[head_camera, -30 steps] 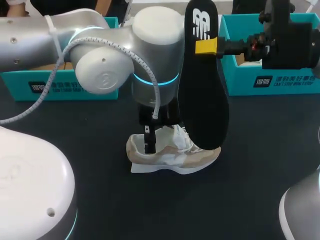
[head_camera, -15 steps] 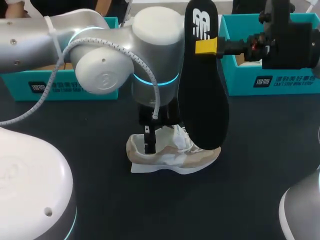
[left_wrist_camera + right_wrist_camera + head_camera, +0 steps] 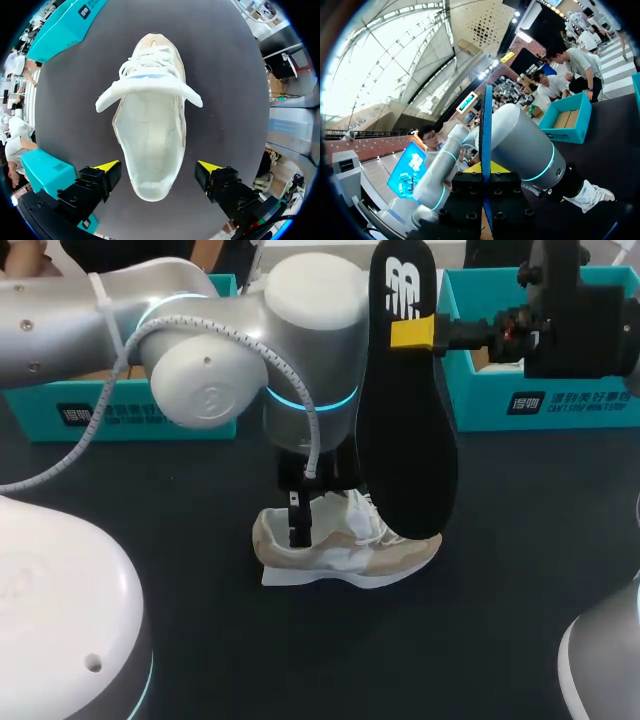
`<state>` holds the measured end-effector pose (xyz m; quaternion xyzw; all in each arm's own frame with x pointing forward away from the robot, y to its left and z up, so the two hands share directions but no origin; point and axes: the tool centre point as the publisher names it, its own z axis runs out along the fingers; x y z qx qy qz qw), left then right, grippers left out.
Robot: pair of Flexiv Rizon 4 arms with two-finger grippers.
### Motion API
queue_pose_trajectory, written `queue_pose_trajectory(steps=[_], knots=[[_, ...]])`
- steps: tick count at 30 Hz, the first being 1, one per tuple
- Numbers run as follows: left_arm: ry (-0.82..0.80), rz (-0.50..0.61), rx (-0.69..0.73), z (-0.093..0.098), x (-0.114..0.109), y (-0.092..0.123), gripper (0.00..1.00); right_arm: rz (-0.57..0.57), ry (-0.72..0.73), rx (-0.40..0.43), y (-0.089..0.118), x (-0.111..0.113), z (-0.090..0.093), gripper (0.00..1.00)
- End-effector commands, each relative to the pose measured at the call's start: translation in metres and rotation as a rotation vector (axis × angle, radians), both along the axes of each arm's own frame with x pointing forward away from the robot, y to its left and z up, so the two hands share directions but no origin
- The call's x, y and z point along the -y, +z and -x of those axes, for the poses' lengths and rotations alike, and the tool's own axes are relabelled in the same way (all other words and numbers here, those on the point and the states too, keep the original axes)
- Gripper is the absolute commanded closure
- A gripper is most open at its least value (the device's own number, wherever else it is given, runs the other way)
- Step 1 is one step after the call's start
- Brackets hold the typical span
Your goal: Take the shoe out of the shoebox, open the shoe tongue, remove and reinsert the insole, then place the shoe into the shoebox
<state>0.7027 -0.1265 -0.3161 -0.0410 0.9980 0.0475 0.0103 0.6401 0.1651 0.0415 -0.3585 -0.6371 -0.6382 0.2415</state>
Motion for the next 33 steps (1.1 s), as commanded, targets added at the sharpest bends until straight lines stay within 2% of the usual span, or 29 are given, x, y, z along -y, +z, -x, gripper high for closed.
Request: queue_pose_trajectory(steps=[1, 5, 9, 15, 21, 27, 30, 31, 33], knots=[[0.0, 0.0, 0.001, 0.0, 0.0, -0.001, 0.0, 0.001, 0.001, -0.002, 0.0, -0.004, -0.002, 1.0], [0.0, 0.0, 0.001, 0.0, 0.0, -0.001, 0.0, 0.001, 0.001, -0.002, 0.0, -0.004, -0.002, 1.0], [-0.029, 0.06, 0.02, -0.009, 0.006, 0.002, 0.0, 0.001, 0.001, -0.002, 0.0, -0.004, -0.002, 1.0], [-0.033, 0.081, 0.02, -0.021, 0.009, -0.002, 0.0, 0.001, 0.001, -0.002, 0.0, -0.004, -0.002, 1.0], [-0.076, 0.149, 0.077, -0.041, 0.018, -0.015, 0.0, 0.001, 0.001, -0.002, 0.0, -0.004, -0.002, 1.0], [-0.071, 0.169, 0.071, -0.054, 0.024, -0.024, 0.0, 0.001, 0.001, -0.002, 0.0, -0.004, -0.002, 1.0], [-0.069, 0.169, 0.06, -0.062, 0.031, -0.036, 0.0, 0.001, 0.001, -0.002, 0.0, -0.004, -0.002, 1.0], [-0.08, 0.187, 0.038, -0.064, 0.034, -0.041, 0.1, 0.001, 0.001, -0.002, 0.0, -0.004, -0.002, 1.0], [-0.089, 0.192, 0.033, -0.063, 0.039, -0.044, 0.09, 0.001, 0.001, -0.002, 0.0, -0.004, -0.002, 1.0]])
